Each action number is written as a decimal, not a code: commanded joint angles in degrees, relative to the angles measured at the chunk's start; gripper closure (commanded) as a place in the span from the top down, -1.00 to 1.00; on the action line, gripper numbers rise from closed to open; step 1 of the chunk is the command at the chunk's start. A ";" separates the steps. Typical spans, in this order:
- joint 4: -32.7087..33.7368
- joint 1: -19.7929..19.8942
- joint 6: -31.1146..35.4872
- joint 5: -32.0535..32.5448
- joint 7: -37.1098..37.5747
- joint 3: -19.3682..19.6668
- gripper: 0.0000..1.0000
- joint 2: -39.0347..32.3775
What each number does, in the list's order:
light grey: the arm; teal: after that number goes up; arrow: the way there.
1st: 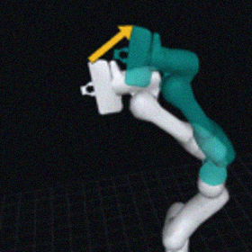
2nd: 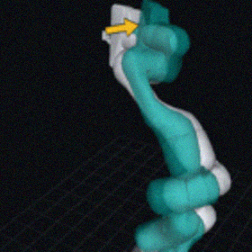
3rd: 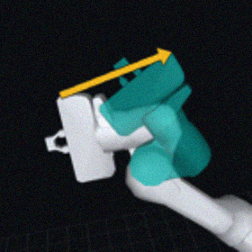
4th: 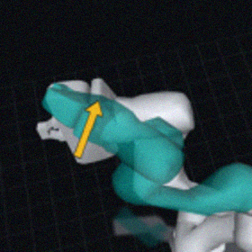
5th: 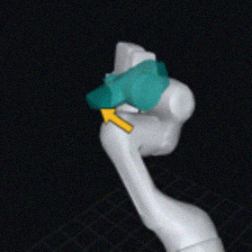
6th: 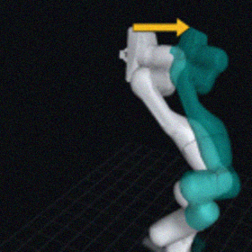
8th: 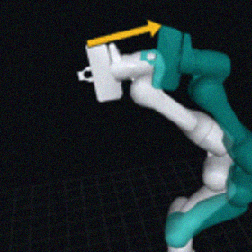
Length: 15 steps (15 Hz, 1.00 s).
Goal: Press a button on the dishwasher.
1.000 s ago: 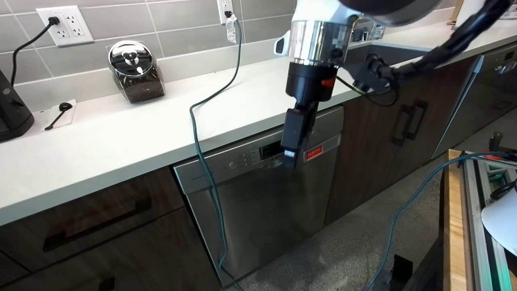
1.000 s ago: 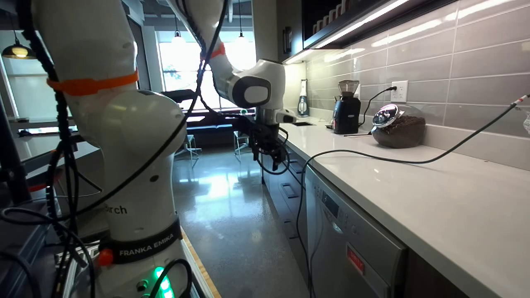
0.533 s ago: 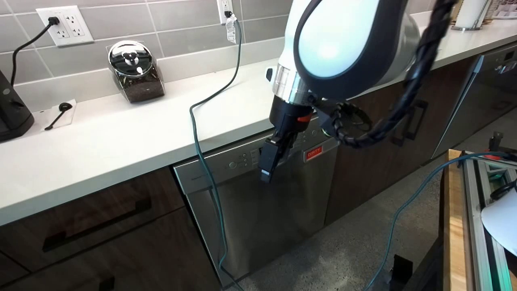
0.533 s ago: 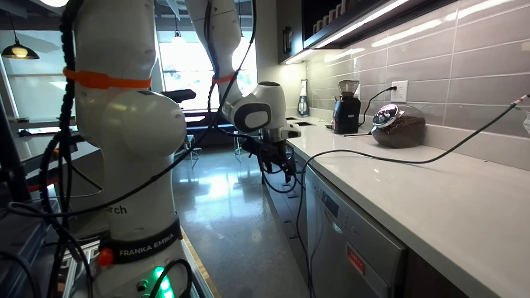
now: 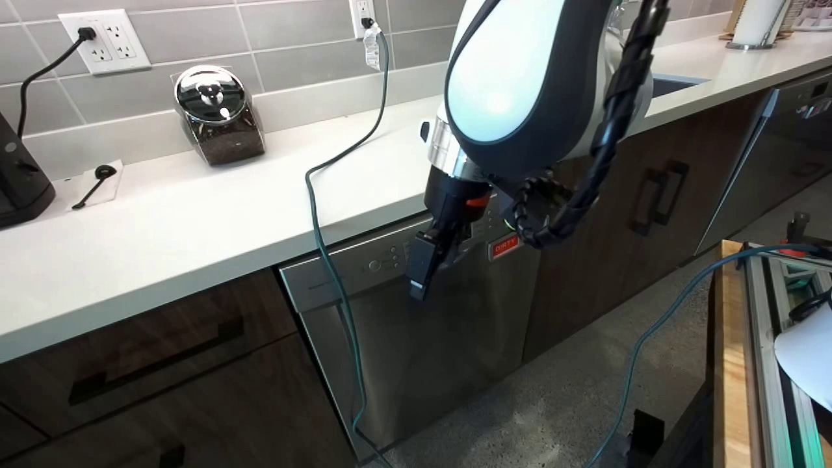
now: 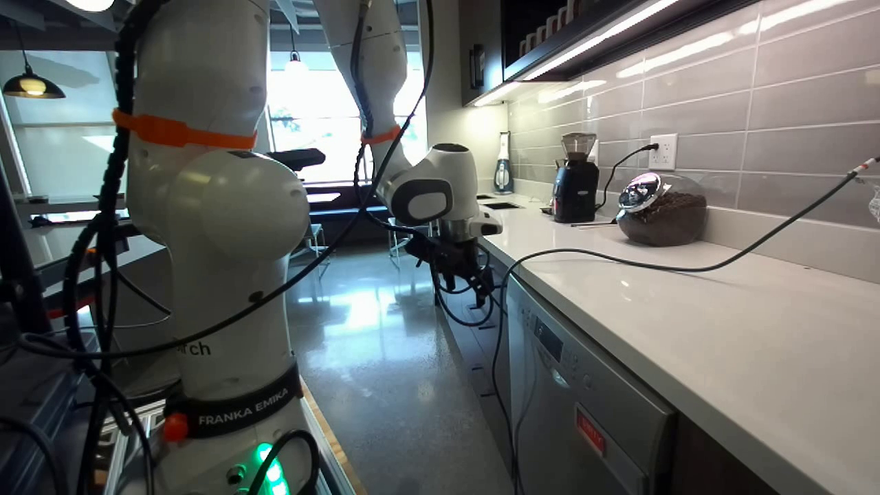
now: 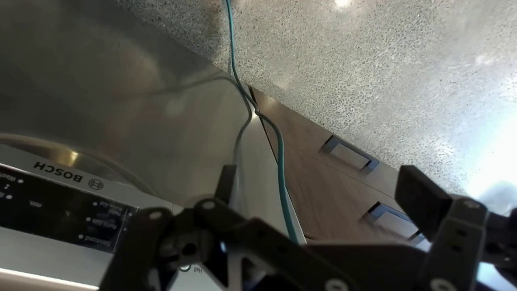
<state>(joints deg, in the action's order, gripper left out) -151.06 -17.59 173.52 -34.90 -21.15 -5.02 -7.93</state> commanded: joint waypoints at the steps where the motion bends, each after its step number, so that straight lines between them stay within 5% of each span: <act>1: 1.53 0.39 2.82 -2.25 0.85 -0.45 1.00 -4.00; 9: 4.43 3.96 12.62 -4.42 0.47 -3.53 0.99 -10.80; 10: 4.64 4.67 13.64 -4.21 0.68 -3.96 0.49 -11.52; 11: 4.93 5.76 14.65 -4.03 0.76 -4.77 0.48 -12.45; 15: 6.31 10.03 17.84 -2.96 1.32 -8.26 -0.14 -15.21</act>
<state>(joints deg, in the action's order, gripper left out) -146.62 -10.80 188.38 -37.74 -20.50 -10.07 -19.86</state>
